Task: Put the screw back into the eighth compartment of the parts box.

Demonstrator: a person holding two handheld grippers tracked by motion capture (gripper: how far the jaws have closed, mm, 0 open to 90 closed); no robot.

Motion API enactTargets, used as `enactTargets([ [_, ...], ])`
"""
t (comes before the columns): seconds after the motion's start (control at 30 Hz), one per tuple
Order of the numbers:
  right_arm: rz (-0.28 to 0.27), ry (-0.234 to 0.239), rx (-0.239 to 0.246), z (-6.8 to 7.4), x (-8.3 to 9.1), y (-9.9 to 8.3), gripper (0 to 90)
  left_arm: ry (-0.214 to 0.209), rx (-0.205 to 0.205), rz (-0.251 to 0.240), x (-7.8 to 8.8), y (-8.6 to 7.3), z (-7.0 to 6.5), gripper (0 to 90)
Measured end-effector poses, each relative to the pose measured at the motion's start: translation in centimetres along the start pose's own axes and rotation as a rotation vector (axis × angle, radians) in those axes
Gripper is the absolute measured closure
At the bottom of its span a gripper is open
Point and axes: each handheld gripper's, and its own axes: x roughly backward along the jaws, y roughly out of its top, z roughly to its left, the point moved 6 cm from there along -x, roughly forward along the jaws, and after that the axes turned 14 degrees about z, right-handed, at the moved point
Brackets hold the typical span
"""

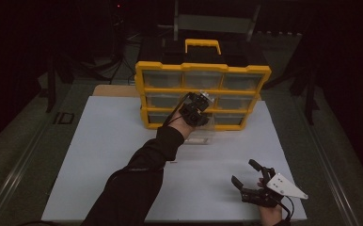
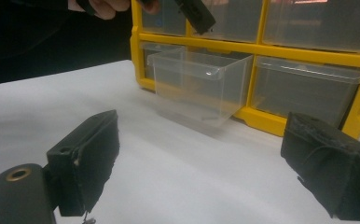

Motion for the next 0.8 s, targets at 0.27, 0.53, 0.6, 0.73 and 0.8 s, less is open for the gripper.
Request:
enactTargets([
  [0.27, -0.001, 0.002, -0.001, 0.0, 0.0, 0.0, 11.6, -0.020, 0.014, 0.048, -1.6, -0.2, 0.1, 86.9],
  [0.53, -0.002, 0.002, -0.001, 0.0, 0.0, 0.0, 11.6, -0.014, 0.039, 0.098, -2.9, -0.6, 0.6, 86.9],
  [0.6, -0.001, 0.002, 0.000, 0.0, 0.0, 0.0, 11.6, -0.019, 0.052, 0.102, -3.2, -0.6, 0.7, 86.9],
  [0.73, -0.002, 0.002, -0.001, 0.0, 0.0, 0.0, 11.6, -0.047, 0.056, 0.094, -3.3, -0.5, 0.8, 76.9],
  [0.8, -0.002, 0.002, 0.000, 0.0, 0.0, 0.0, 11.6, -0.044, 0.061, 0.083, -3.1, -0.4, 0.8, 64.4],
])
